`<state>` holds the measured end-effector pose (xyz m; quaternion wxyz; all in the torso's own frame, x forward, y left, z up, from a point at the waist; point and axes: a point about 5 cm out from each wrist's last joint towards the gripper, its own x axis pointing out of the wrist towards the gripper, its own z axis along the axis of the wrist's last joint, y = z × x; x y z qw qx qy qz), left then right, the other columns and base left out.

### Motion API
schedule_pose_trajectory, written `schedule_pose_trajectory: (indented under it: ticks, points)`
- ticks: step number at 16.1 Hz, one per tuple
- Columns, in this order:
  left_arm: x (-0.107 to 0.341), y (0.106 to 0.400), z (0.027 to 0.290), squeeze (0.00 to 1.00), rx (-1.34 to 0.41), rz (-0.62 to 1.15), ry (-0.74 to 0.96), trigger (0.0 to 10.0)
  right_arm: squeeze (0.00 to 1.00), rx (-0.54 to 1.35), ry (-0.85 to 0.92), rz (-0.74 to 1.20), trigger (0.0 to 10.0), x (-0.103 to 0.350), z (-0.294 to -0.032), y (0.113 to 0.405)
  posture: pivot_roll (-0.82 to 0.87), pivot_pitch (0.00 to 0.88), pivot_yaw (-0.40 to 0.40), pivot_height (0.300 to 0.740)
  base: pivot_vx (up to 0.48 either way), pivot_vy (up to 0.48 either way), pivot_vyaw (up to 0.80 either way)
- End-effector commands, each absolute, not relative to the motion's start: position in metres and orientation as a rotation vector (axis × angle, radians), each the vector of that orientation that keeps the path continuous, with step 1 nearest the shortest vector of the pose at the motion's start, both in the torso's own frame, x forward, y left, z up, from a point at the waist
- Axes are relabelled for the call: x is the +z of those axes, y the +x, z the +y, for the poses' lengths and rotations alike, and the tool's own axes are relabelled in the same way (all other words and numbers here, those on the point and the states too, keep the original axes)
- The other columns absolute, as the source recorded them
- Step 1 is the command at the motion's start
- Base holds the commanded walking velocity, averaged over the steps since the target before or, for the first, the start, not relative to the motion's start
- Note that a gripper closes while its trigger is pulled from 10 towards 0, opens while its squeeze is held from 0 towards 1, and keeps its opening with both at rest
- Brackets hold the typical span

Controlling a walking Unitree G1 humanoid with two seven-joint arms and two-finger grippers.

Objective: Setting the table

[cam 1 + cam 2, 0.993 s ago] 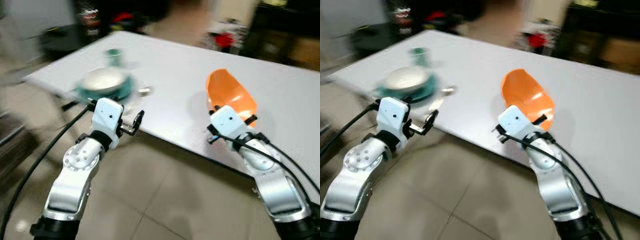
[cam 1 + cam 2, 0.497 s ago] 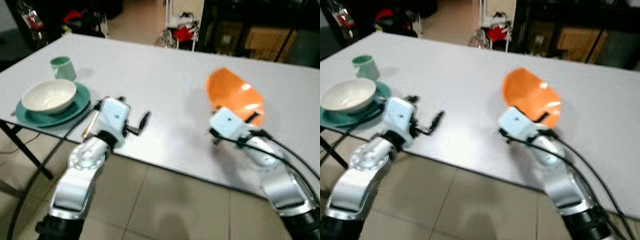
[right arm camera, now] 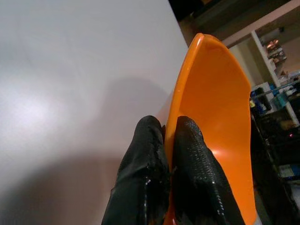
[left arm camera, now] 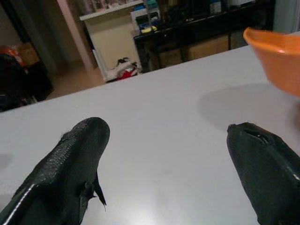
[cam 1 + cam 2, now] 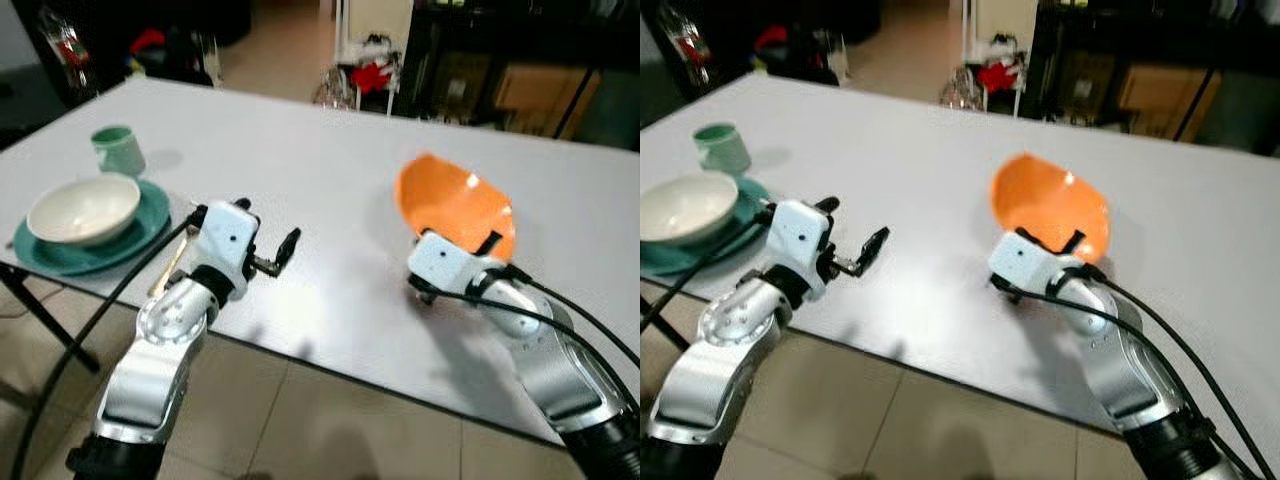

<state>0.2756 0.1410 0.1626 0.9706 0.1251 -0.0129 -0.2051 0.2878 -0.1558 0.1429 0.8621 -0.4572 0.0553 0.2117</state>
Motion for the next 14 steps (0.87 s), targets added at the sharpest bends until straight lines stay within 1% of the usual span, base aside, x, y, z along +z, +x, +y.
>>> schedule_pose_trajectory:
  ticks: [1,5,6,7,8,14]
  points:
    - [0.164,0.276,0.147,0.00,-0.398,-0.026,0.262,10.0,0.00,0.473,-0.966,0.035,10.0,0.155,-0.143,0.292,0.05,0.000,0.015,0.740,0.304,0.000,0.00]
    - [0.165,0.277,0.147,0.00,-0.415,-0.024,0.269,10.0,0.00,0.546,-1.053,0.048,10.0,0.146,-0.139,0.307,0.06,0.000,0.014,0.740,0.302,0.000,0.00]
    - [0.164,0.275,0.144,0.00,-0.452,-0.018,0.271,10.0,0.00,0.563,-1.088,0.060,10.0,0.142,-0.138,0.315,0.06,0.000,0.019,0.740,0.000,0.000,0.00]
    - [0.164,0.275,0.144,0.00,-0.452,-0.018,0.271,10.0,0.00,0.563,-1.088,0.060,10.0,0.142,-0.138,0.315,0.06,0.000,0.019,0.740,0.000,0.000,0.00]
    - [0.163,0.271,0.139,0.00,-0.519,-0.008,0.274,10.0,0.00,0.599,-1.152,0.070,10.0,0.137,-0.136,0.327,0.06,0.000,0.021,0.740,0.000,0.000,0.00]
    - [0.160,0.266,0.135,0.00,-0.619,0.032,0.283,10.0,0.00,0.698,-1.246,0.054,10.0,0.133,-0.122,0.355,0.07,0.000,0.020,0.740,0.000,0.000,0.00]
